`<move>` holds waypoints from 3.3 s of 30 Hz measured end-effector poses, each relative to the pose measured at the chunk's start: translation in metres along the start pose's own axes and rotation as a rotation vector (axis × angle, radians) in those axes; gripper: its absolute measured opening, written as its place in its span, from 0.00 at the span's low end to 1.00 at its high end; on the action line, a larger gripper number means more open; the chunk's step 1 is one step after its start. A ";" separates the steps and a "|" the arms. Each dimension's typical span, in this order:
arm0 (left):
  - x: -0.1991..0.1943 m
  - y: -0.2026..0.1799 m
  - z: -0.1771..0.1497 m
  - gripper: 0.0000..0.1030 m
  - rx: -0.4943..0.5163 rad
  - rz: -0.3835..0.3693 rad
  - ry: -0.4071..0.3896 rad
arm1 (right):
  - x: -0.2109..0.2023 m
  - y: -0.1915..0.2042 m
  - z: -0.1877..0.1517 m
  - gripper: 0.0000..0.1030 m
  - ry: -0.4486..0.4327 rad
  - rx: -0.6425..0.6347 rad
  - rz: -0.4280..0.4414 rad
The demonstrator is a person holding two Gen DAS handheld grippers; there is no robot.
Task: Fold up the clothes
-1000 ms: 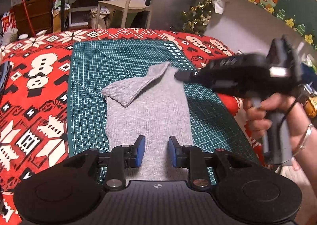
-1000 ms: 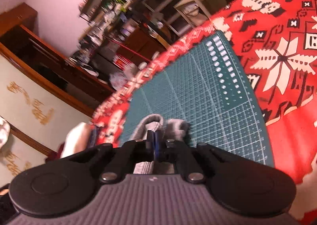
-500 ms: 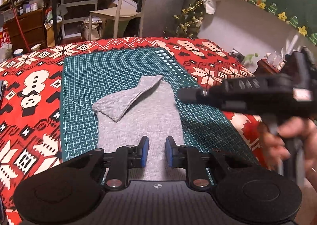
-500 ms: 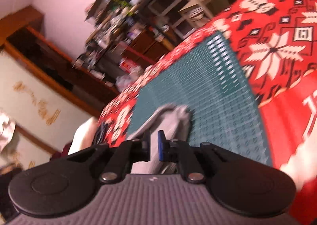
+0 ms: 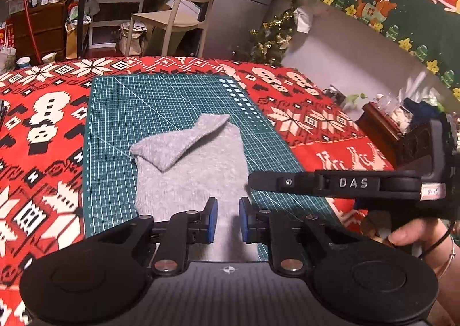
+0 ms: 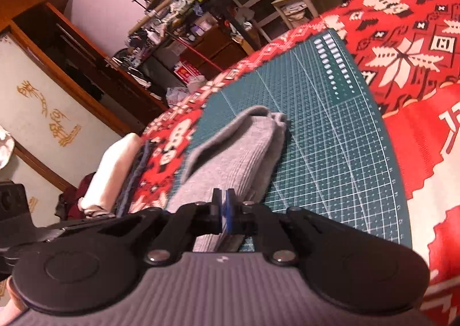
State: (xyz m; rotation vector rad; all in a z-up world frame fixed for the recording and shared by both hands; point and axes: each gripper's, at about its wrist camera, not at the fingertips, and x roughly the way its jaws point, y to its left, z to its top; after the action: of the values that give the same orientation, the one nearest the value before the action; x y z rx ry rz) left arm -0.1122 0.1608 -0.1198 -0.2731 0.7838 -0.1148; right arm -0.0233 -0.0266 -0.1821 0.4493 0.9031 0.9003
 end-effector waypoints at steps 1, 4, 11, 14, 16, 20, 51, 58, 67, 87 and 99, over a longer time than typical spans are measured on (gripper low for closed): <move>-0.002 0.000 -0.002 0.12 -0.001 -0.003 0.005 | -0.001 0.002 -0.002 0.03 0.011 -0.002 0.011; 0.002 0.003 -0.014 0.11 -0.018 0.008 0.044 | -0.001 0.004 -0.011 0.05 0.050 -0.011 0.019; -0.015 0.010 -0.017 0.11 -0.045 0.032 0.007 | -0.013 -0.017 -0.020 0.07 0.063 0.072 -0.029; -0.021 0.014 -0.006 0.11 -0.049 0.038 -0.043 | -0.016 -0.015 -0.003 0.07 0.016 0.071 -0.018; -0.018 0.020 0.008 0.11 -0.064 0.034 -0.073 | -0.013 -0.013 0.016 0.07 -0.013 0.071 -0.011; 0.000 0.035 0.032 0.11 -0.118 0.029 -0.118 | 0.004 -0.007 0.053 0.07 -0.056 0.066 0.006; 0.044 0.076 0.050 0.13 -0.245 -0.009 -0.033 | 0.084 -0.012 0.063 0.08 0.011 0.110 0.020; 0.034 0.074 0.034 0.16 -0.263 0.021 0.018 | 0.076 -0.011 0.060 0.08 -0.019 0.058 -0.046; 0.020 0.089 0.030 0.17 -0.388 -0.048 -0.009 | 0.096 0.014 0.052 0.08 0.033 0.045 0.027; 0.042 0.119 0.024 0.20 -0.715 -0.142 0.016 | 0.103 0.001 0.044 0.08 0.027 0.131 0.048; 0.031 0.098 0.038 0.01 -0.615 -0.124 0.000 | 0.108 0.005 0.047 0.08 0.037 0.099 0.030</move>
State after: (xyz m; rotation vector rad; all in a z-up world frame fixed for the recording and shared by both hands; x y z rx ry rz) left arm -0.0634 0.2564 -0.1436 -0.9048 0.7875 0.0142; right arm 0.0454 0.0660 -0.2037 0.5339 0.9799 0.8963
